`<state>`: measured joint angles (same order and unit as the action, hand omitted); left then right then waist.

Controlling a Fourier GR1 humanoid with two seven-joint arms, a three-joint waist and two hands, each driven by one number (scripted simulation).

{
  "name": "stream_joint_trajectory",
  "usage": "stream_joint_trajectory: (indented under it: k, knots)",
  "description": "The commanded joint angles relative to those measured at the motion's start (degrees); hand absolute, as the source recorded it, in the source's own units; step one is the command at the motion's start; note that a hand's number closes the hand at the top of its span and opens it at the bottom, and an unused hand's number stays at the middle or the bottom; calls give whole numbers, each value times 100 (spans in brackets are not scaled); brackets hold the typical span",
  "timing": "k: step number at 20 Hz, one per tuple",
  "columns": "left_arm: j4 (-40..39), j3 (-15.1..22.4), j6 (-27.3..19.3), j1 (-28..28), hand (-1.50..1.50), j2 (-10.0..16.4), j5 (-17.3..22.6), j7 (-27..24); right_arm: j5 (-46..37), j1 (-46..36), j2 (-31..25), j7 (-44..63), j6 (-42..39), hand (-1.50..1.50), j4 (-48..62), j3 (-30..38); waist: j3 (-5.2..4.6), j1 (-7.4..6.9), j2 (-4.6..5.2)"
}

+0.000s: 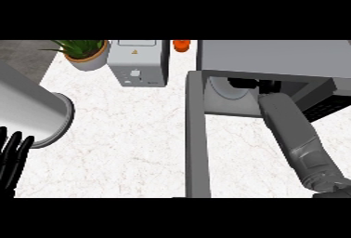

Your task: Pick up the milk, place it into the microwave and close the microwave

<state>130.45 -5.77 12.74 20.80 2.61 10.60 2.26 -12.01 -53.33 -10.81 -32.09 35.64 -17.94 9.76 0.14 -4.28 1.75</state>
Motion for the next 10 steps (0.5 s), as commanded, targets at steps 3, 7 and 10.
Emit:
stream_joint_trajectory:
  k: [3,7,10]
  knots:
    - [-105,-9,-4,-111,-150,56,-256,-70,-674,-460,-103,128,450,-150,834,-440,-4,-119,35]
    - [-43,118,-11,-95,-150,46,-336,72,-745,-737,-50,251,210,-150,1087,-486,5,-167,60]
    - [-99,43,51,-175,-150,128,-303,43,-810,-802,-12,195,-67,-150,1189,-547,3,-151,58]
